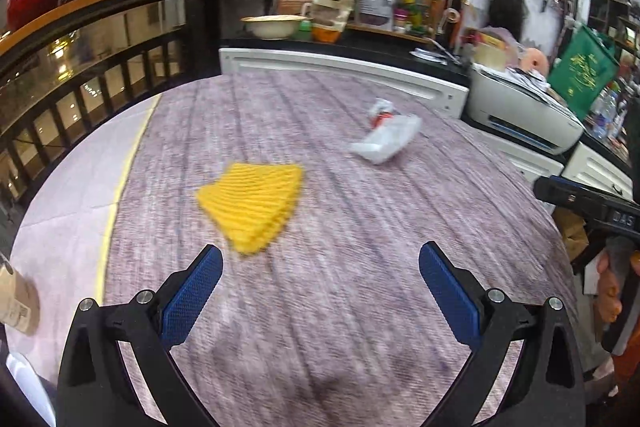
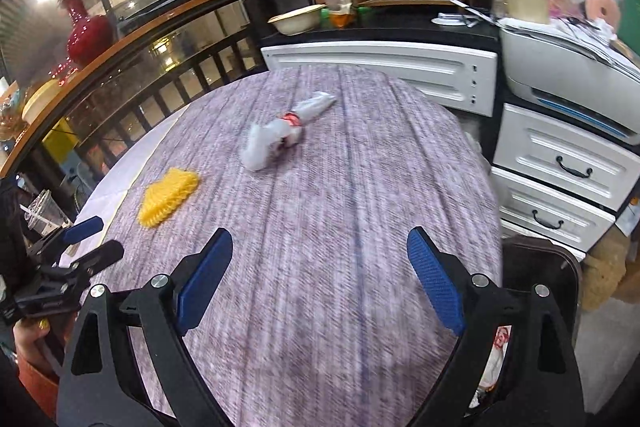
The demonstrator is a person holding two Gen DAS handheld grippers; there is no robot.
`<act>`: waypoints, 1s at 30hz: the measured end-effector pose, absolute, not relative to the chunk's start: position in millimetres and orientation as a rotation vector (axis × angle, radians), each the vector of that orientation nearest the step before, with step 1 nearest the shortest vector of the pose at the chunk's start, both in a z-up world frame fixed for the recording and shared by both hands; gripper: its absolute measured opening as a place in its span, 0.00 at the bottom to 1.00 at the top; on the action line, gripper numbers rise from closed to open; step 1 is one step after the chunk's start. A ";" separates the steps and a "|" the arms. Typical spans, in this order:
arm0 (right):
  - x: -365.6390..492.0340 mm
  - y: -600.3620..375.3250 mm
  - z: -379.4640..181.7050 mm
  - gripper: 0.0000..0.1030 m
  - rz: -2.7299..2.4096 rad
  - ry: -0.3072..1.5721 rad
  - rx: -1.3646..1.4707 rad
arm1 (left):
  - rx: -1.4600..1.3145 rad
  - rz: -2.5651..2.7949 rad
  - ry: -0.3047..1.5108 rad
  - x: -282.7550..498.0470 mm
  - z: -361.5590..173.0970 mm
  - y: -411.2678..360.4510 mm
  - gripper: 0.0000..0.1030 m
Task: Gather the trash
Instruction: 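Grasp the yellow mesh net with the left gripper while the right grasps the small white bag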
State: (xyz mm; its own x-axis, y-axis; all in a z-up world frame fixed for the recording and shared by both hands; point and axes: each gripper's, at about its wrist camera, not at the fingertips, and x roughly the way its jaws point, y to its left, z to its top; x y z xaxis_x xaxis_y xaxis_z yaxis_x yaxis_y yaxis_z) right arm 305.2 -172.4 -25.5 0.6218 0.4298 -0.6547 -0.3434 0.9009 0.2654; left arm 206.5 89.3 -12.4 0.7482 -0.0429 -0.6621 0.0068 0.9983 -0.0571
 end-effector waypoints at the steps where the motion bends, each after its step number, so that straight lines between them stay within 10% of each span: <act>1: 307.3 -167.4 -24.0 0.85 0.450 0.784 0.112 | -0.063 -0.014 0.727 209.6 -12.8 98.7 0.95; 15: 331.3 -134.1 -29.9 0.85 0.480 0.841 0.072 | 0.002 0.050 0.857 269.5 -44.6 124.2 0.92; 30: 347.8 -101.2 -33.1 0.85 0.501 0.859 0.028 | -0.095 0.052 0.862 276.9 -47.7 141.7 0.29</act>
